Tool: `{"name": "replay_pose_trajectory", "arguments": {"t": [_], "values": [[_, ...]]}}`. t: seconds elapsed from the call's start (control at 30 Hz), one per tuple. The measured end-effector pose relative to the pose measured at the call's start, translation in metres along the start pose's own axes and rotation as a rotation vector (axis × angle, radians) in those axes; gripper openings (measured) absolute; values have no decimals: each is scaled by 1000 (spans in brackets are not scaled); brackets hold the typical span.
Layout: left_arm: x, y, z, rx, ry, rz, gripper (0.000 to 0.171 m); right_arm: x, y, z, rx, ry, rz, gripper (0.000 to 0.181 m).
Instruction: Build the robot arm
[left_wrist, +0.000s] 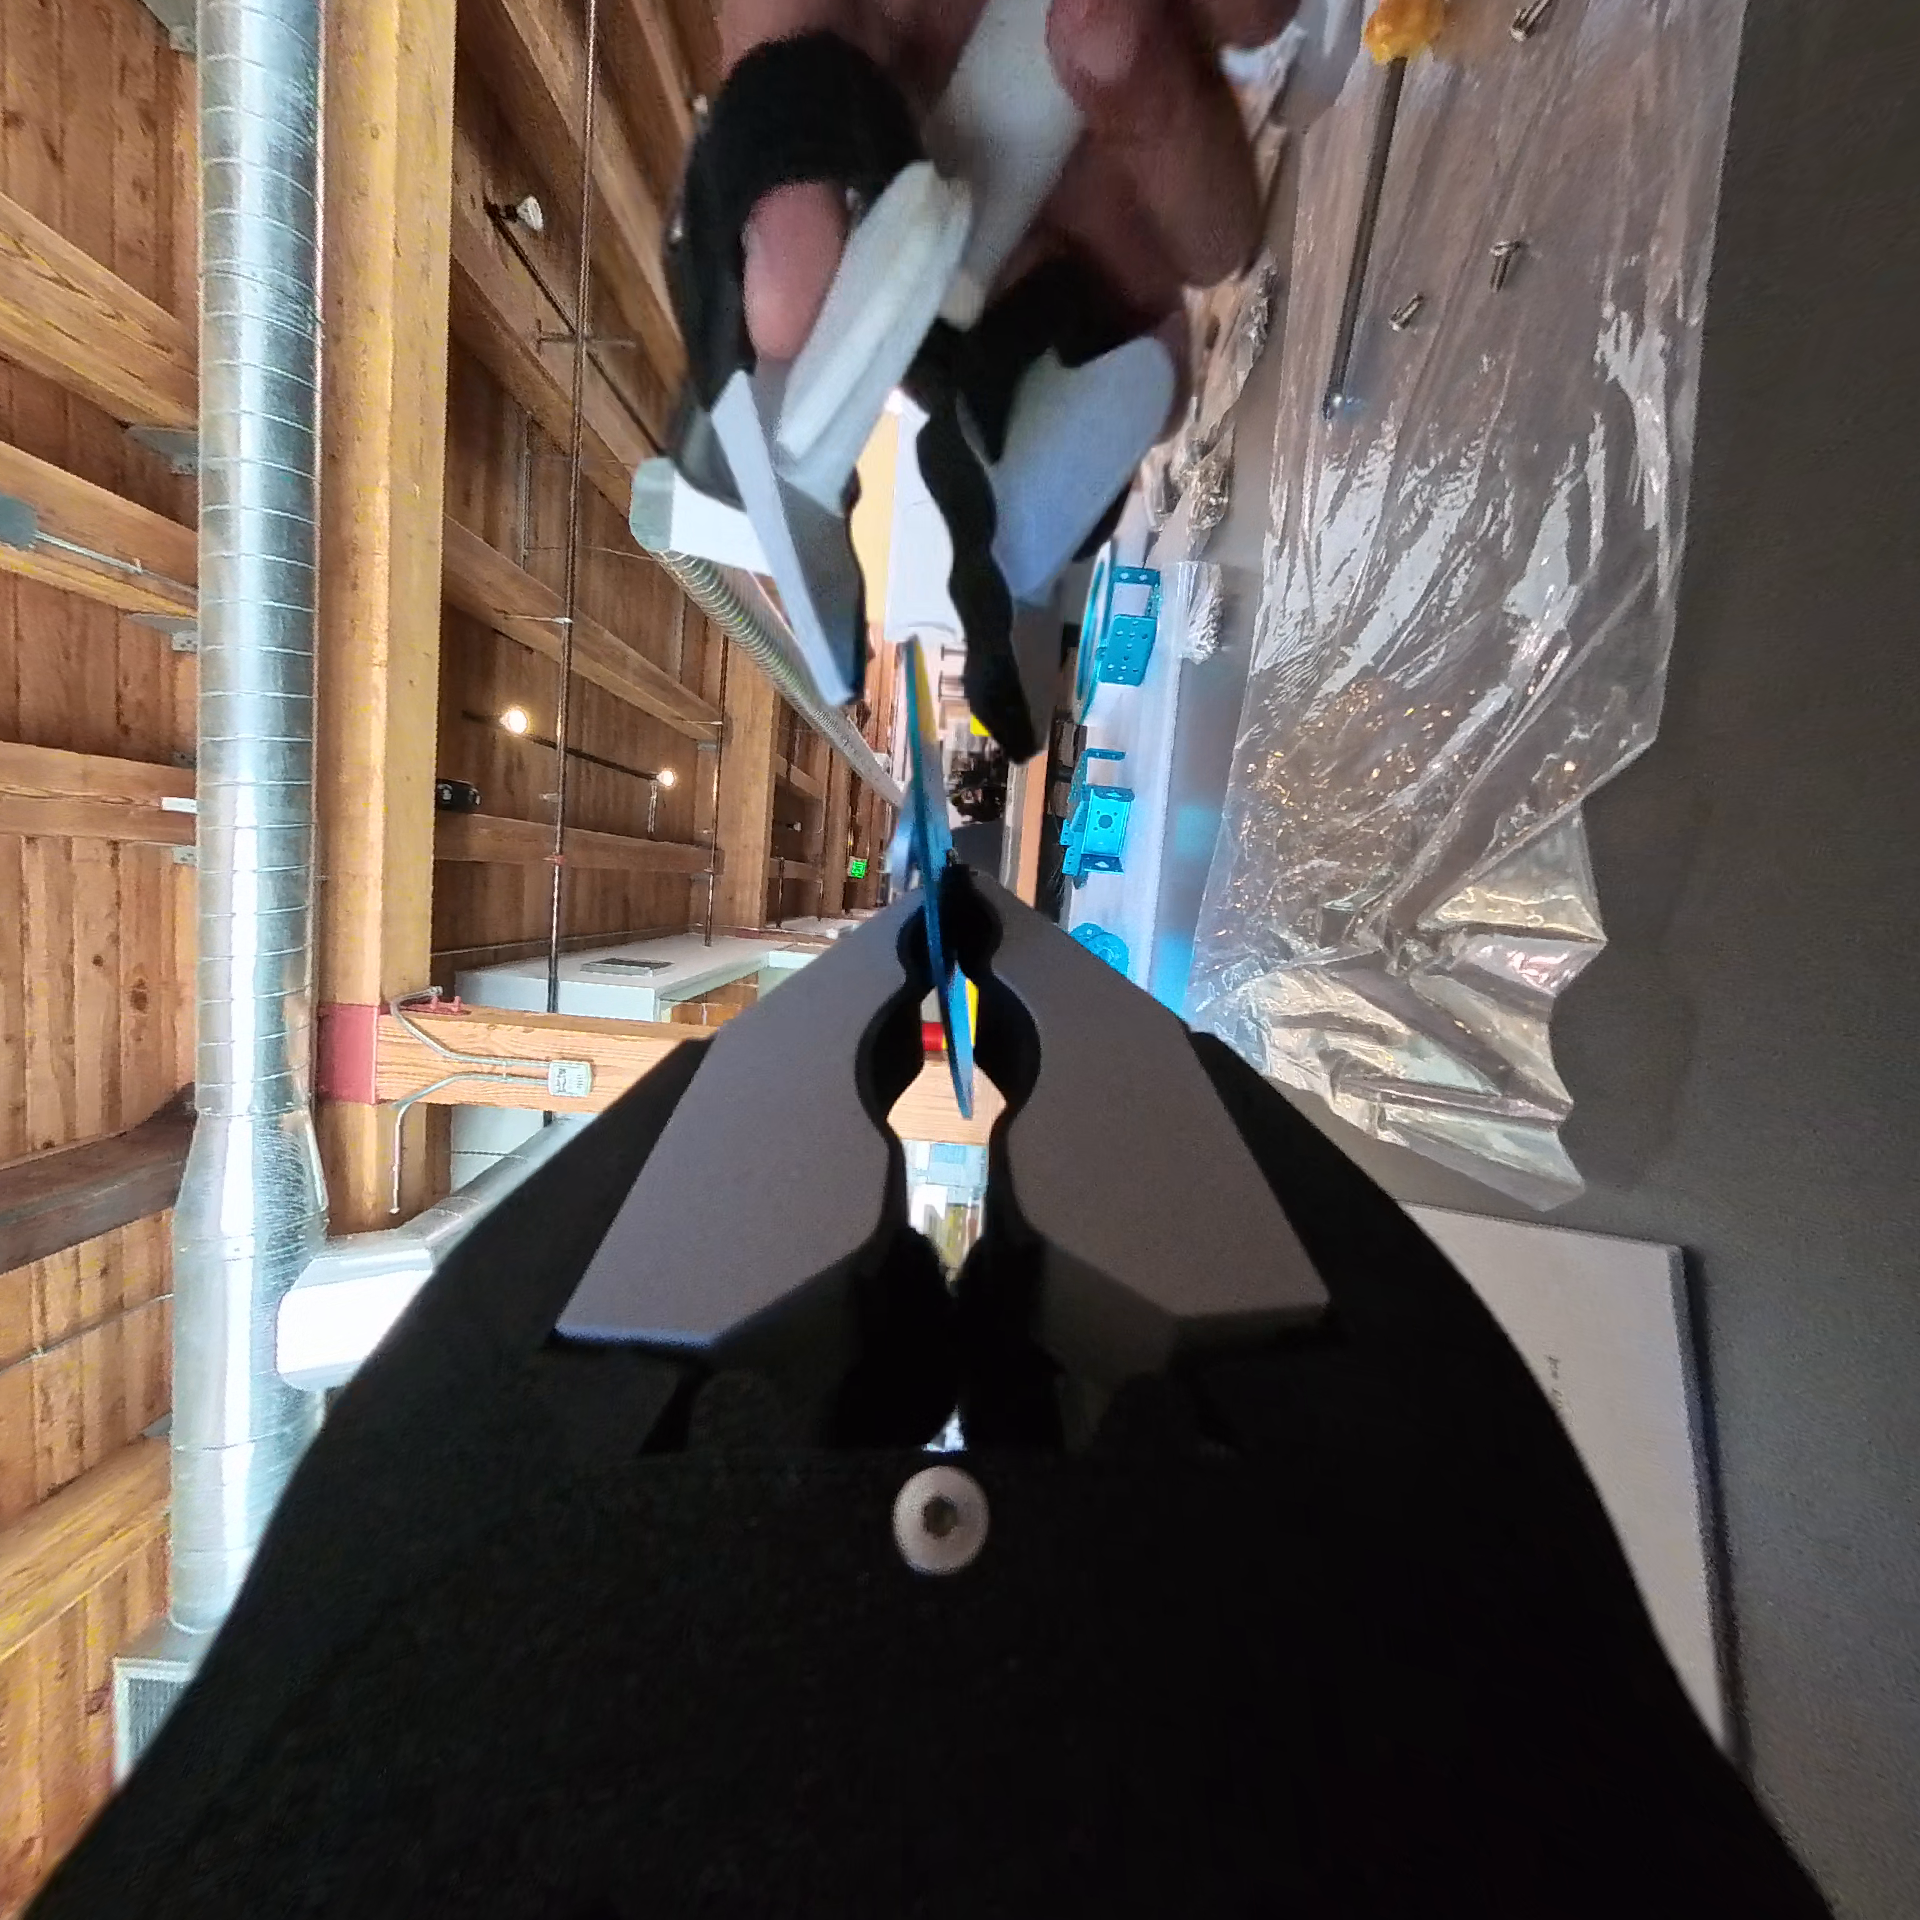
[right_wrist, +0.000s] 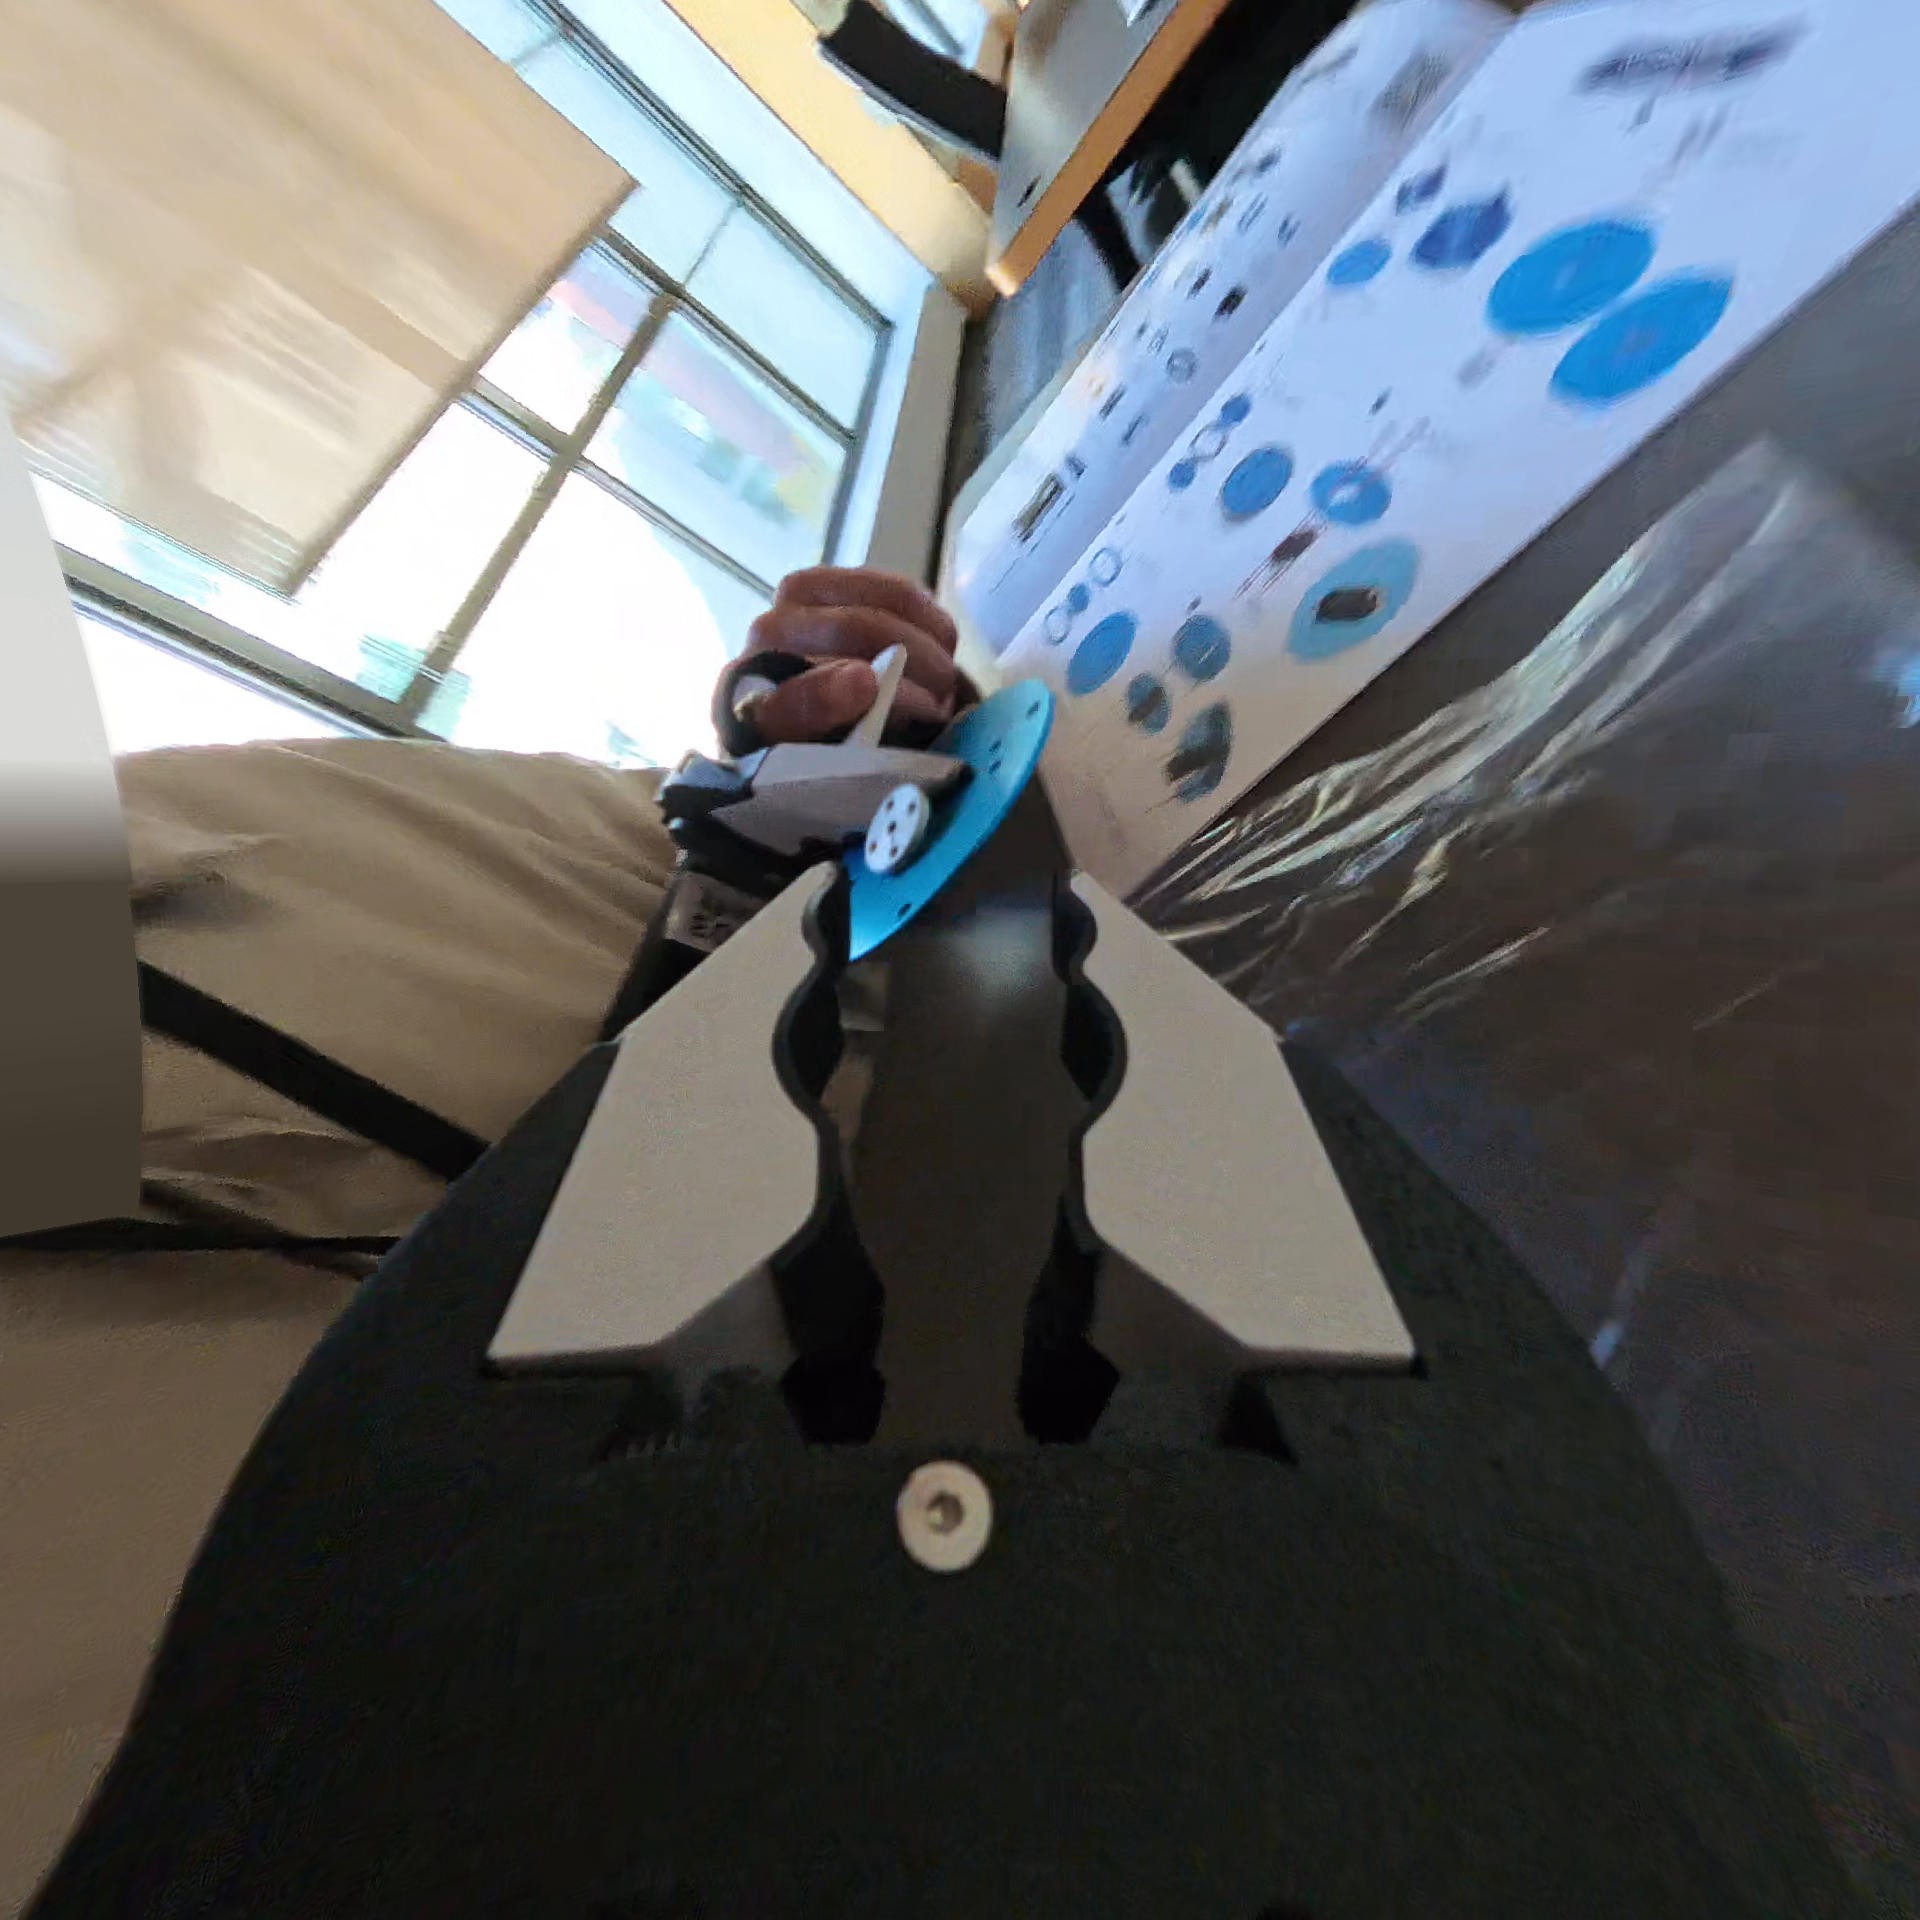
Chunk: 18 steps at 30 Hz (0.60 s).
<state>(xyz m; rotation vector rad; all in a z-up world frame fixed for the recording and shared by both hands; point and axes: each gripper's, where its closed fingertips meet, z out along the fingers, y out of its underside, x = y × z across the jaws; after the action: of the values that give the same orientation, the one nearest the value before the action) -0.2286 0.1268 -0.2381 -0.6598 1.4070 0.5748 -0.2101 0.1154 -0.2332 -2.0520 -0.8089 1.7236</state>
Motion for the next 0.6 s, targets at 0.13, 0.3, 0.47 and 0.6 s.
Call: {"name": "replay_pose_trajectory", "arguments": {"t": [0.13,0.3,0.47,0.6], "values": [[-3,-3,3,19,10,-52,1,-15,4,3,78,-181,154,29],[-17,-2,12,92,158,-577,1,-28,-8,-25,168,-85,-131,32],[-28,-29,14,265,350,-1056,2,-26,-18,-42,161,254,-646,37],[-24,-42,19,253,310,-887,1,-20,-10,-45,107,290,-849,39]]}}
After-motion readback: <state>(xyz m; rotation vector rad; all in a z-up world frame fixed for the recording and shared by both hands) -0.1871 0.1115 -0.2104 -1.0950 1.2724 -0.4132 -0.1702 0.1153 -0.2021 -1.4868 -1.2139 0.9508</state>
